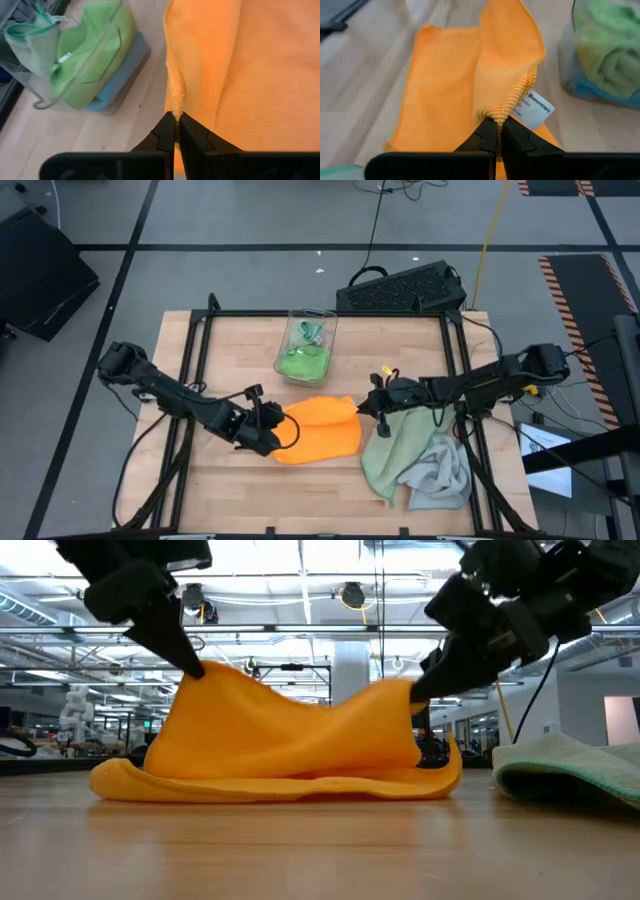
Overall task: Fold microfiber towels
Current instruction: Fold the yellow towel
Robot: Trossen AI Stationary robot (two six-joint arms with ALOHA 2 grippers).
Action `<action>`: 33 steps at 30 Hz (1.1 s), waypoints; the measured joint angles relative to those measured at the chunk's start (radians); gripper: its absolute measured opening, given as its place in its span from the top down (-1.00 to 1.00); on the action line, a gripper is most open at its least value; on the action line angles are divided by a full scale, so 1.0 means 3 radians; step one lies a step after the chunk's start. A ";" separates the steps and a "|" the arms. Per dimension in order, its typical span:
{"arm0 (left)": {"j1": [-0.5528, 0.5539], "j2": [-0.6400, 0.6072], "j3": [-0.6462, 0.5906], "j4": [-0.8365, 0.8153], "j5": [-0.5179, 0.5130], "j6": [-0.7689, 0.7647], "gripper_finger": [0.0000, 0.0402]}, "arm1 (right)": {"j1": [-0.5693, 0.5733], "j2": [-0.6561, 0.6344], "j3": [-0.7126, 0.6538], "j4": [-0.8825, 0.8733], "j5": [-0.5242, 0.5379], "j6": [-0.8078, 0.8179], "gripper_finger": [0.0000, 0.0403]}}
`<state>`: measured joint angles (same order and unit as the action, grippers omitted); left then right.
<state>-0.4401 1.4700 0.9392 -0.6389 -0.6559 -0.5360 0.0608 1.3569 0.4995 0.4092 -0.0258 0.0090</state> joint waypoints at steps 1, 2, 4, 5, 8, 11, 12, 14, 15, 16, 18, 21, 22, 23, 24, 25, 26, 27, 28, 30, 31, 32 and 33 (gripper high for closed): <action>-0.0006 0.0000 -0.0042 0.0060 0.0000 0.0007 0.93 | 0.0000 0.0041 0.0000 0.0002 0.0008 -0.0003 0.98; -0.0012 0.0000 -0.0074 0.0107 0.0000 0.0012 0.95 | 0.0000 0.0086 0.0000 0.0005 0.0009 -0.0001 0.98; -0.0031 0.0000 -0.0112 0.0169 -0.0004 0.0020 0.97 | 0.0000 0.0147 0.0000 0.0022 0.0034 0.0023 0.94; -0.0045 0.0000 -0.0118 0.0185 -0.0028 0.0024 0.97 | 0.0002 0.0174 0.0000 0.0034 0.0081 0.0043 0.91; -0.0093 0.0000 -0.0119 0.0239 -0.0094 0.0066 0.93 | 0.0004 0.0203 0.0000 0.0038 0.0073 0.0045 0.78; -0.0144 0.0000 -0.0119 0.0371 -0.0036 0.0186 0.92 | 0.0021 0.0192 0.0000 -0.0026 -0.0177 0.0047 0.63; -0.0160 0.0000 -0.0119 0.0424 0.0020 0.0229 0.92 | 0.0033 0.0183 -0.0001 -0.0051 -0.0269 0.0067 0.58; -0.0191 0.0000 -0.0118 0.0494 0.0126 0.0273 0.94 | 0.0053 0.0147 -0.0001 -0.0091 -0.0416 0.0127 0.48; -0.0202 0.0000 -0.0119 0.0500 0.0153 0.0271 0.95 | 0.0067 0.0131 -0.0001 -0.0116 -0.0464 0.0159 0.44; -0.0210 0.0000 -0.0119 0.0502 0.0172 0.0258 0.97 | 0.0078 0.0129 0.0000 -0.0136 -0.0515 0.0192 0.39; -0.0224 0.0000 -0.0119 0.0481 0.0175 0.0200 0.98 | 0.0099 0.0134 -0.0001 -0.0206 -0.0644 0.0239 0.31; -0.0221 0.0000 -0.0144 0.0496 0.0175 0.0124 0.94 | 0.0132 0.0132 -0.0001 -0.0226 -0.0716 0.0297 0.21; -0.0221 0.0000 -0.0165 0.0501 0.0178 0.0090 0.91 | 0.0134 0.0131 -0.0001 -0.0244 -0.0715 0.0316 0.20; -0.0221 0.0000 -0.0187 0.0509 0.0182 0.0051 0.89 | 0.0146 0.0132 -0.0001 -0.0273 -0.0713 0.0357 0.18; -0.0221 0.0000 -0.0215 0.0519 0.0193 0.0009 0.88 | 0.0156 0.0131 -0.0001 -0.0301 -0.0708 0.0401 0.18; -0.0221 0.0000 -0.0240 0.0518 0.0211 -0.0034 0.88 | 0.0175 0.0118 -0.0001 -0.0333 -0.0707 0.0446 0.18; -0.0221 0.0000 -0.0266 0.0516 0.0231 -0.0068 0.88 | 0.0200 0.0100 -0.0001 -0.0369 -0.0709 0.0470 0.18; -0.0221 0.0000 -0.0291 0.0516 0.0262 -0.0088 0.89 | 0.0220 0.0091 -0.0001 -0.0383 -0.0711 0.0496 0.19; -0.0222 0.0000 -0.0315 0.0521 0.0272 -0.0092 0.91 | 0.0244 0.0085 -0.0001 -0.0395 -0.0709 0.0517 0.20; -0.0222 0.0000 -0.0349 0.0524 0.0292 -0.0096 0.96 | 0.0296 0.0078 -0.0001 -0.0428 -0.0698 0.0559 0.23; -0.0222 0.0000 -0.0361 0.0528 0.0293 -0.0114 0.97 | 0.0324 0.0075 -0.0001 -0.0418 -0.0687 0.0592 0.25; -0.0222 0.0000 -0.0375 0.0534 0.0288 -0.0130 0.97 | 0.0357 0.0073 -0.0001 -0.0408 -0.0677 0.0629 0.27; -0.0222 0.0000 -0.0386 0.0532 0.0279 -0.0143 0.97 | 0.0409 0.0073 -0.0001 -0.0407 -0.0623 0.0663 0.29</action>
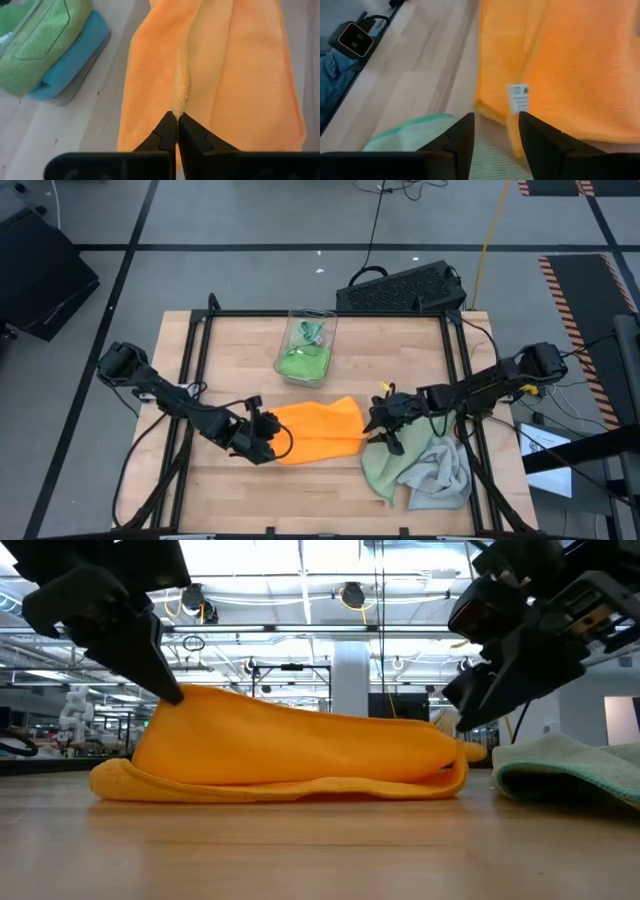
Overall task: Fold microfiber towels
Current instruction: Fold the yellow towel
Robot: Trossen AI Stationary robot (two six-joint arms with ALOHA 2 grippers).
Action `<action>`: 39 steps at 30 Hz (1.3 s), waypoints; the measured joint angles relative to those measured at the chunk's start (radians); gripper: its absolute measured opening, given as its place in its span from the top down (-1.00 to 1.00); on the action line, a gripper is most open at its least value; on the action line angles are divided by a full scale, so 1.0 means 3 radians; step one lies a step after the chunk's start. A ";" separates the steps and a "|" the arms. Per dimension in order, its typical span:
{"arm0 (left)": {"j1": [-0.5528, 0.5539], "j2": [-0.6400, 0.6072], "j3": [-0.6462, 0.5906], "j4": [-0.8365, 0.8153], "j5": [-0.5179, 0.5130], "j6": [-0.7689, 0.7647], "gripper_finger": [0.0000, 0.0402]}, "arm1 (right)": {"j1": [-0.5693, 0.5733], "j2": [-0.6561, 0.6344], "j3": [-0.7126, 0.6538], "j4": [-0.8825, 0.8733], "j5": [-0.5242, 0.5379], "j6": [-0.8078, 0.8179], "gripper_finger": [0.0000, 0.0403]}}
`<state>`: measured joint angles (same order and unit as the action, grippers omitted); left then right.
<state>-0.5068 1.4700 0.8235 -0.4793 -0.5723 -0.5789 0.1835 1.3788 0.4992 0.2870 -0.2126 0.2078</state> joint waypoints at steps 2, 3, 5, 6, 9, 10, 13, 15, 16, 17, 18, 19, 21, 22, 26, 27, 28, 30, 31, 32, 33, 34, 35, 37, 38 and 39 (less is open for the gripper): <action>0.0000 0.0000 -0.0025 0.0026 -0.0014 -0.0002 0.93 | 0.0125 0.0000 0.0000 0.0000 0.0156 0.0023 0.34; 0.0001 0.0000 -0.0036 0.0028 -0.0016 -0.0002 0.92 | 0.0197 0.0000 0.0000 0.0021 0.0254 0.0028 0.36; 0.0001 0.0000 -0.0059 0.0024 -0.0018 -0.0002 0.91 | 0.0337 0.0000 0.0000 0.0083 0.0438 0.0033 0.40; 0.0001 0.0000 -0.0068 0.0023 -0.0027 -0.0004 0.92 | 0.0402 0.0000 0.0000 0.0112 0.0554 0.0047 0.42; 0.0001 0.0000 -0.0073 0.0017 -0.0085 -0.0011 0.97 | 0.0579 0.0000 0.0020 0.0134 0.0909 0.0079 0.48; 0.0001 0.0000 -0.0073 0.0018 -0.0100 -0.0019 0.97 | 0.0636 0.0000 0.0042 0.0130 0.0985 0.0067 0.49; 0.0001 0.0000 -0.0072 0.0010 -0.0145 -0.0060 0.93 | 0.0785 0.0024 0.0118 0.0116 0.1161 0.0025 0.50; 0.0001 0.0000 -0.0072 -0.0001 -0.0180 -0.0089 0.91 | 0.0861 0.0025 0.0153 0.0049 0.1285 -0.0034 0.49; 0.0001 0.0000 -0.0072 0.0000 -0.0190 -0.0104 0.92 | 0.0890 0.0025 0.0166 0.0052 0.1335 -0.0061 0.48; 0.0001 0.0000 -0.0072 -0.0002 -0.0189 -0.0118 0.93 | 0.0906 0.0025 0.0171 0.0072 0.1345 -0.0090 0.47; 0.0001 0.0000 -0.0072 -0.0009 -0.0190 -0.0127 0.96 | 0.0911 0.0026 0.0173 0.0078 0.1341 -0.0120 0.45; 0.0001 0.0000 -0.0072 -0.0008 -0.0190 -0.0143 0.97 | 0.0911 0.0044 0.0173 0.0085 0.1338 -0.0128 0.44; 0.0001 -0.0001 -0.0072 -0.0005 -0.0190 -0.0165 0.97 | 0.0902 0.0128 0.0173 0.0133 0.1338 -0.0137 0.43; 0.0001 0.0000 -0.0073 0.0004 -0.0190 -0.0163 0.96 | 0.0896 0.0188 0.0172 0.0184 0.1339 -0.0160 0.43; 0.0001 -0.0001 -0.0072 0.0013 -0.0190 -0.0142 0.91 | 0.0861 0.0534 0.0172 0.0689 0.1332 -0.0297 0.44; 0.0001 -0.0001 -0.0072 0.0018 -0.0190 -0.0138 0.91 | 0.0845 0.0612 0.0173 0.0787 0.1336 -0.0302 0.44; 0.0001 -0.0001 -0.0072 0.0016 -0.0189 -0.0134 0.92 | 0.0823 0.0680 0.0193 0.0828 0.1347 -0.0306 0.44; 0.0001 -0.0001 -0.0072 0.0016 -0.0189 -0.0110 0.95 | 0.0799 0.0760 0.0259 0.0773 0.1425 -0.0309 0.45; 0.0001 -0.0001 -0.0072 0.0015 -0.0190 -0.0110 0.97 | 0.0787 0.0790 0.0296 0.0699 0.1433 -0.0312 0.45; 0.0001 -0.0001 -0.0072 0.0015 -0.0189 -0.0110 0.97 | 0.0776 0.0820 0.0342 0.0603 0.1412 -0.0323 0.45; 0.0001 -0.0001 -0.0072 0.0015 -0.0189 -0.0105 0.97 | 0.0766 0.0852 0.0385 0.0495 0.1391 -0.0330 0.45; 0.0001 -0.0001 -0.0072 0.0015 -0.0190 -0.0097 0.96 | 0.0761 0.0869 0.0425 0.0361 0.1342 -0.0338 0.45; 0.0001 -0.0001 -0.0072 0.0014 -0.0189 -0.0095 0.94 | 0.0761 0.0877 0.0456 0.0244 0.1303 -0.0352 0.45; 0.0001 -0.0001 -0.0072 0.0009 -0.0187 -0.0095 0.90 | 0.0761 0.0893 0.0505 0.0087 0.1269 -0.0376 0.46; 0.0001 -0.0001 -0.0072 0.0013 -0.0182 -0.0095 0.90 | 0.0761 0.0885 0.0509 0.0022 0.1245 -0.0383 0.47; 0.0001 -0.0001 -0.0072 0.0017 -0.0150 -0.0094 0.90 | 0.0761 0.0879 0.0508 -0.0041 0.1242 -0.0384 0.48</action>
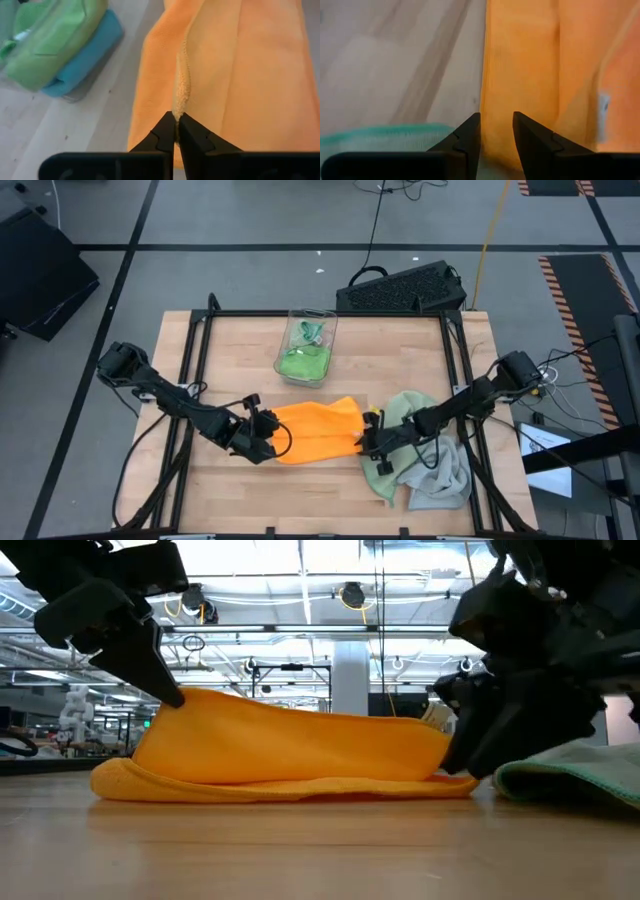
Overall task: Fold microfiber towels
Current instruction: Fold the yellow towel
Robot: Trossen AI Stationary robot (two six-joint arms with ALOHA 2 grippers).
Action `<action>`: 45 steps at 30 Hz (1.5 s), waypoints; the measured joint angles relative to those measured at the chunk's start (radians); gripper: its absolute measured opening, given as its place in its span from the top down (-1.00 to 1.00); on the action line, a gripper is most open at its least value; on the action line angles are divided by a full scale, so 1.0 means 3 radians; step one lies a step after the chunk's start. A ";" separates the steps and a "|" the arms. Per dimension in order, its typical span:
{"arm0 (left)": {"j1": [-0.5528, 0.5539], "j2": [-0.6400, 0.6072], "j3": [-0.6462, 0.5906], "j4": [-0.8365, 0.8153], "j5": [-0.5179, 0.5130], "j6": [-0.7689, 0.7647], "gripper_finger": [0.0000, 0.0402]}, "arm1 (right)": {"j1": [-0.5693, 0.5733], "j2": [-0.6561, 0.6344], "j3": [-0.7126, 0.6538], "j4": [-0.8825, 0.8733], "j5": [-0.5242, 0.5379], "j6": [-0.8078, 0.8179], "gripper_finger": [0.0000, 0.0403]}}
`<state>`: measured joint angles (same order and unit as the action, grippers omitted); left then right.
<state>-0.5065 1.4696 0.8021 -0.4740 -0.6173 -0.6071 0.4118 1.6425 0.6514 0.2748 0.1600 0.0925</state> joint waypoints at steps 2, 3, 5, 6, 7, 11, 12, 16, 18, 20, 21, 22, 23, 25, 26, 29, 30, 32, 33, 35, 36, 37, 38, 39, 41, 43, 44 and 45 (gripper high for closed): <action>-0.0011 0.0000 0.0008 -0.0008 0.0097 0.0006 0.94 | 0.0000 0.0000 0.0000 -0.0091 -0.0006 0.0006 0.50; -0.0028 0.0000 0.0019 -0.0010 0.0133 0.0026 0.96 | 0.0000 0.0000 0.0000 -0.0164 -0.0014 0.0006 0.51; -0.0073 -0.0003 0.0046 0.0001 0.0161 0.0097 0.97 | 0.0000 0.0000 0.0000 -0.0303 -0.0023 0.0025 0.54; -0.0095 -0.0003 0.0061 -0.0001 0.0162 0.0116 0.96 | 0.0000 -0.0001 0.0001 -0.0354 -0.0023 0.0063 0.56; -0.0116 -0.0003 0.0072 -0.0001 0.0163 0.0135 0.95 | 0.0000 -0.0004 0.0004 -0.0402 -0.0022 0.0092 0.57; -0.0203 -0.0003 0.0095 -0.0004 0.0149 0.0174 0.96 | 0.0000 -0.0007 0.0004 -0.0440 -0.0028 0.0165 0.61; -0.0221 -0.0003 0.0098 -0.0002 0.0142 0.0175 0.97 | 0.0000 -0.0007 0.0004 -0.0426 -0.0056 0.0166 0.61; -0.0284 -0.0003 0.0098 -0.0011 0.0090 0.0125 0.95 | -0.0001 -0.0007 0.0004 -0.0416 -0.0087 0.0169 0.63; -0.0307 -0.0003 0.0098 -0.0008 0.0081 0.0100 0.96 | -0.0001 -0.0007 0.0004 -0.0419 -0.0094 0.0172 0.63; -0.0331 -0.0003 0.0098 0.0012 0.0082 0.0095 0.98 | -0.0001 -0.0007 0.0004 -0.0420 -0.0097 0.0172 0.63; -0.0345 -0.0003 0.0098 0.0030 0.0084 0.0095 0.98 | -0.0001 -0.0007 0.0004 -0.0420 -0.0098 0.0171 0.63; -0.0351 -0.0003 0.0098 0.0045 0.0090 0.0094 0.97 | -0.0001 -0.0007 0.0002 -0.0421 -0.0099 0.0171 0.63; -0.0356 -0.0003 0.0098 0.0048 0.0107 0.0083 0.96 | -0.0001 -0.0006 0.0002 -0.0422 -0.0099 0.0169 0.63; -0.0375 -0.0003 0.0098 0.0046 0.0109 0.0057 0.94 | -0.0001 -0.0005 0.0001 -0.0423 -0.0100 0.0167 0.63; -0.0385 -0.0003 0.0098 0.0047 0.0109 0.0052 0.94 | -0.0001 -0.0006 0.0001 -0.0424 -0.0100 0.0169 0.63; -0.0418 -0.0003 0.0098 0.0053 0.0109 0.0047 0.98 | -0.0001 -0.0005 0.0001 -0.0427 -0.0100 0.0172 0.63; -0.0427 -0.0003 0.0098 0.0074 0.0110 0.0047 0.98 | -0.0001 -0.0005 0.0000 -0.0427 -0.0100 0.0172 0.63; -0.0435 -0.0003 0.0098 0.0156 0.0113 0.0048 0.95 | -0.0001 -0.0005 0.0000 -0.0428 -0.0100 0.0173 0.63; -0.0435 -0.0003 0.0098 0.0196 0.0116 0.0046 0.94 | -0.0001 -0.0005 0.0000 -0.0428 -0.0100 0.0173 0.63; -0.0432 -0.0003 0.0087 0.0274 0.0159 0.0047 0.94 | -0.0001 -0.0012 -0.0002 -0.0431 -0.0100 0.0174 0.63; -0.0432 -0.0003 0.0080 0.0288 0.0180 0.0046 0.95 | -0.0001 -0.0024 -0.0004 -0.0440 -0.0108 0.0174 0.63; -0.0432 -0.0003 0.0078 0.0290 0.0204 0.0039 0.96 | 0.0001 -0.0038 -0.0006 -0.0449 -0.0115 0.0174 0.63; -0.0432 -0.0003 0.0078 0.0298 0.0231 0.0005 0.97 | 0.0001 -0.0054 -0.0007 -0.0458 -0.0118 0.0174 0.63; -0.0432 -0.0003 0.0078 0.0310 0.0252 -0.0030 0.98 | 0.0001 -0.0078 -0.0009 -0.0472 -0.0124 0.0174 0.63; -0.0432 -0.0003 0.0078 0.0339 0.0314 -0.0085 0.96 | 0.0001 -0.0153 -0.0015 -0.0530 -0.0135 0.0175 0.63; -0.0432 -0.0003 0.0078 0.0368 0.0341 -0.0110 0.90 | 0.0001 -0.0239 -0.0014 -0.0534 -0.0139 0.0175 0.63; -0.0432 -0.0003 0.0076 0.0386 0.0341 -0.0111 0.87 | 0.0001 -0.0282 -0.0014 -0.0544 -0.0136 0.0175 0.63; -0.0432 -0.0003 0.0076 0.0406 0.0341 -0.0109 0.85 | 0.0001 -0.0315 -0.0014 -0.0554 -0.0136 0.0175 0.63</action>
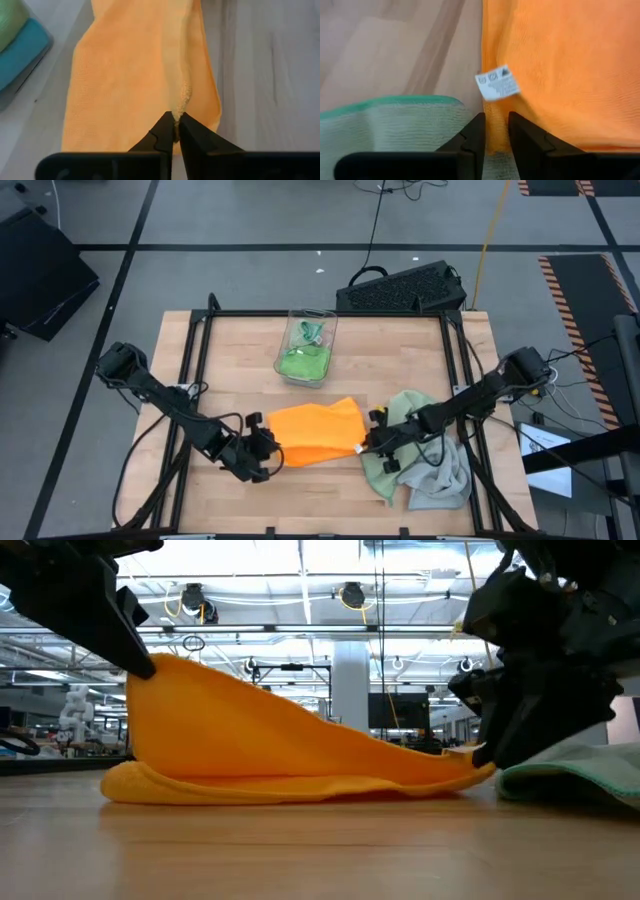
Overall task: Fold microfiber towels
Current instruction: Fold the yellow towel
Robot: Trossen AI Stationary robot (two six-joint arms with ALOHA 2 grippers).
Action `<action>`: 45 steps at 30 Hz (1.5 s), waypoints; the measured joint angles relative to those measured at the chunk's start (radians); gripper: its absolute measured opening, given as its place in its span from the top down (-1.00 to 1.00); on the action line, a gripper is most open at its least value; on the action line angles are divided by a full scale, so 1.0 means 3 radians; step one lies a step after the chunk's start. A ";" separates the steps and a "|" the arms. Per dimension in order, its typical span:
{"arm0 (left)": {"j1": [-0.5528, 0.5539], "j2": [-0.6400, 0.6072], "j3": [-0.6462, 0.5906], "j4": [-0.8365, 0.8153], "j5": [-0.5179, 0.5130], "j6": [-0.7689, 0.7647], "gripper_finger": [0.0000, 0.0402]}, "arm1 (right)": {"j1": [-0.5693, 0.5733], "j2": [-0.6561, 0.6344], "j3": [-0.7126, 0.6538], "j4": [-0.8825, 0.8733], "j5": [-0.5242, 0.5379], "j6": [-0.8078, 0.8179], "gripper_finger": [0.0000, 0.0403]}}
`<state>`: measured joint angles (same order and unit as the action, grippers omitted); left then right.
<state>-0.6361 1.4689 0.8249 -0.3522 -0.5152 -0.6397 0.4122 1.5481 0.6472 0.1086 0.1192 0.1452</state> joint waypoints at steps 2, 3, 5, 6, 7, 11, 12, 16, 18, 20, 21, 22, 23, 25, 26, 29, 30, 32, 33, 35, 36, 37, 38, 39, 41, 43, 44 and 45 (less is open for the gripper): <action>0.0003 0.0000 -0.0001 0.0056 0.0000 0.0009 0.83 | 0.0000 -0.0059 0.0000 -0.0005 0.0000 0.0000 0.63; 0.0003 0.0000 -0.0001 0.0082 0.0000 0.0009 0.83 | 0.0000 -0.0078 0.0001 -0.0001 0.0001 0.0000 0.63; 0.0003 0.0001 -0.0001 0.0144 0.0000 -0.0005 0.82 | 0.0000 -0.0101 0.0003 -0.0004 -0.0013 0.0001 0.63; 0.0003 0.0001 -0.0001 0.0180 0.0000 -0.0024 0.82 | 0.0000 -0.0110 0.0003 -0.0033 -0.0058 0.0002 0.63; 0.0003 0.0001 -0.0001 0.0223 0.0001 -0.0038 0.82 | 0.0000 -0.0115 0.0003 -0.0047 -0.0080 0.0025 0.63; -0.0010 0.0001 -0.0002 0.0334 0.0003 -0.0059 0.82 | 0.0013 -0.0166 0.0003 -0.0173 -0.0083 0.0098 0.63; -0.0019 0.0003 -0.0003 0.0360 0.0013 -0.0059 0.81 | 0.0024 -0.0209 0.0003 -0.0240 -0.0084 0.0101 0.63; -0.0022 0.0003 -0.0003 0.0468 0.0131 -0.0058 0.75 | 0.0032 -0.0470 0.0005 -0.0618 -0.0058 0.0194 0.63; -0.0023 0.0003 -0.0003 0.0500 0.0177 -0.0033 0.68 | 0.0028 -0.0616 0.0009 -0.0685 -0.0045 0.0215 0.63; -0.0024 0.0003 -0.0003 0.0494 0.0174 0.0004 0.58 | 0.0029 -0.0741 0.0009 -0.0743 -0.0041 0.0210 0.63; -0.0024 0.0003 -0.0003 0.0483 0.0166 0.0009 0.54 | 0.0029 -0.0789 0.0009 -0.0729 -0.0040 0.0208 0.63; -0.0024 0.0003 -0.0003 0.0469 0.0143 0.0017 0.49 | 0.0029 -0.0832 0.0009 -0.0726 -0.0037 0.0189 0.63; -0.0024 0.0003 -0.0003 0.0451 0.0114 0.0030 0.45 | 0.0029 -0.0863 0.0009 -0.0723 -0.0018 0.0177 0.63; -0.0024 0.0003 -0.0003 0.0380 0.0035 0.0026 0.39 | 0.0029 -0.0896 0.0009 -0.0697 0.0061 0.0167 0.63; -0.0024 0.0003 -0.0004 0.0341 0.0004 0.0007 0.37 | 0.0029 -0.0899 0.0009 -0.0684 0.0112 0.0166 0.63; -0.0024 0.0003 -0.0004 0.0310 -0.0030 -0.0086 0.33 | 0.0029 -0.0897 0.0009 -0.0627 0.0204 0.0152 0.63; -0.0023 0.0003 -0.0004 0.0312 -0.0032 -0.0110 0.33 | 0.0029 -0.0888 0.0009 -0.0609 0.0217 0.0151 0.63; -0.0025 0.0003 -0.0004 0.0318 -0.0068 -0.0180 0.32 | 0.0029 -0.0851 0.0009 -0.0586 0.0264 0.0154 0.63; -0.0035 0.0007 -0.0004 0.0317 -0.0103 -0.0211 0.32 | 0.0034 -0.0833 0.0009 -0.0586 0.0327 0.0160 0.63; -0.0065 0.0061 -0.0004 0.0337 -0.0165 -0.0239 0.32 | 0.0043 -0.0782 0.0008 -0.0509 0.0393 0.0167 0.63; -0.0091 0.0106 -0.0004 0.0347 -0.0189 -0.0215 0.32 | 0.0048 -0.0752 0.0002 -0.0471 0.0393 0.0158 0.63; -0.0121 0.0153 -0.0007 0.0375 -0.0211 -0.0167 0.32 | 0.0050 -0.0727 -0.0008 -0.0436 0.0385 0.0149 0.63; -0.0146 0.0210 -0.0008 0.0443 -0.0242 -0.0124 0.32 | 0.0051 -0.0694 -0.0015 -0.0388 0.0382 0.0149 0.63; -0.0166 0.0275 -0.0004 0.0537 -0.0300 -0.0090 0.31 | 0.0051 -0.0665 -0.0015 -0.0341 0.0378 0.0148 0.63; -0.0195 0.0426 -0.0003 0.0659 -0.0356 -0.0029 0.27 | 0.0051 -0.0614 -0.0015 -0.0289 0.0378 0.0133 0.63; -0.0229 0.0563 -0.0004 0.0725 -0.0363 0.0027 0.20 | 0.0050 -0.0557 -0.0015 -0.0218 0.0379 0.0118 0.63; -0.0252 0.0622 -0.0004 0.0754 -0.0388 0.0039 0.16 | 0.0051 -0.0536 -0.0015 -0.0217 0.0378 0.0112 0.63; -0.0275 0.0681 -0.0004 0.0785 -0.0394 0.0042 0.12 | 0.0051 -0.0530 -0.0015 -0.0225 0.0376 0.0112 0.63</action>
<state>-0.7186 1.6731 0.8239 -0.1167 -0.6334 -0.6272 0.4274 1.3892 0.6426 0.0410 0.2321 0.1787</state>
